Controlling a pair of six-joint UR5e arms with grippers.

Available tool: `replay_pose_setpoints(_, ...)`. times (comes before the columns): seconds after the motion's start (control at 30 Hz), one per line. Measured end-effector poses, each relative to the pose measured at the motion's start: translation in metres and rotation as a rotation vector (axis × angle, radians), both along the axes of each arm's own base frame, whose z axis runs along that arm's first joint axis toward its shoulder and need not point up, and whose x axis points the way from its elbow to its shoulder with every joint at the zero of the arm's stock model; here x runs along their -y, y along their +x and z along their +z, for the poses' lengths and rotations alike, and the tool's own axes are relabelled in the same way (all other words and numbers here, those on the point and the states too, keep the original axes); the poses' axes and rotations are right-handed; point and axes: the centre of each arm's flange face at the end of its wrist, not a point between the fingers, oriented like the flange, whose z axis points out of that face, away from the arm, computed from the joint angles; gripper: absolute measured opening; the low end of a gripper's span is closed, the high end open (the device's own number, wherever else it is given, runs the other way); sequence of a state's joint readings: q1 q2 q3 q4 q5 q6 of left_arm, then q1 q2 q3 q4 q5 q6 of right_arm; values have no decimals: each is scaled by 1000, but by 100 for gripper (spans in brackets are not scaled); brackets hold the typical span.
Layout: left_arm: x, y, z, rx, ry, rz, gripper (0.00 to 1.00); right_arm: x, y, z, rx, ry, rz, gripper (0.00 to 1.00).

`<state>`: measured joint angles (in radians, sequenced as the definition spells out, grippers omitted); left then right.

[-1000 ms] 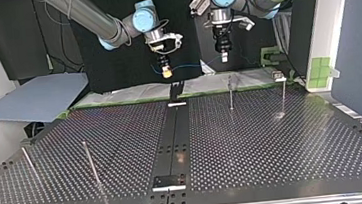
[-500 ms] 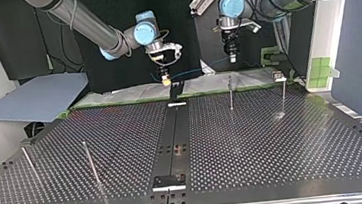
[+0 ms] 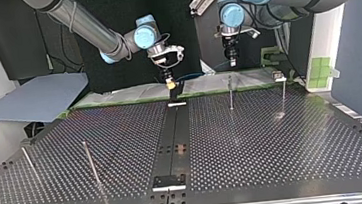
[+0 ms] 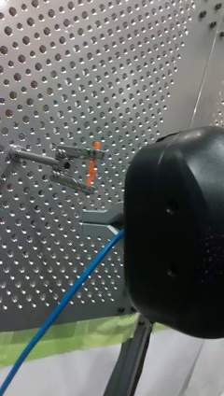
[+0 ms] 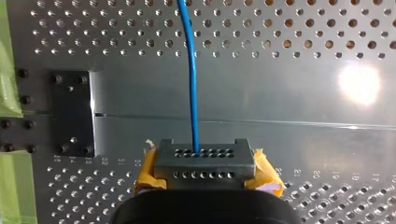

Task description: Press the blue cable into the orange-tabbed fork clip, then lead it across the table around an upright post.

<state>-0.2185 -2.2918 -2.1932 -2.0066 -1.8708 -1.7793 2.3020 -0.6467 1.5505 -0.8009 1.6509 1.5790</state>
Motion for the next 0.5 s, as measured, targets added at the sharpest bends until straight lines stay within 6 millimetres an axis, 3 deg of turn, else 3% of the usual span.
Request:
replay_pose_setpoints(0.2,-4,19,4,-2,-3,11,0,-1,-2,-11,-14,5,2,0)
replay_pose_setpoints(0.5,-11,39,8,-20,10,18,0,2,2,-9,-6,-5,8,0)
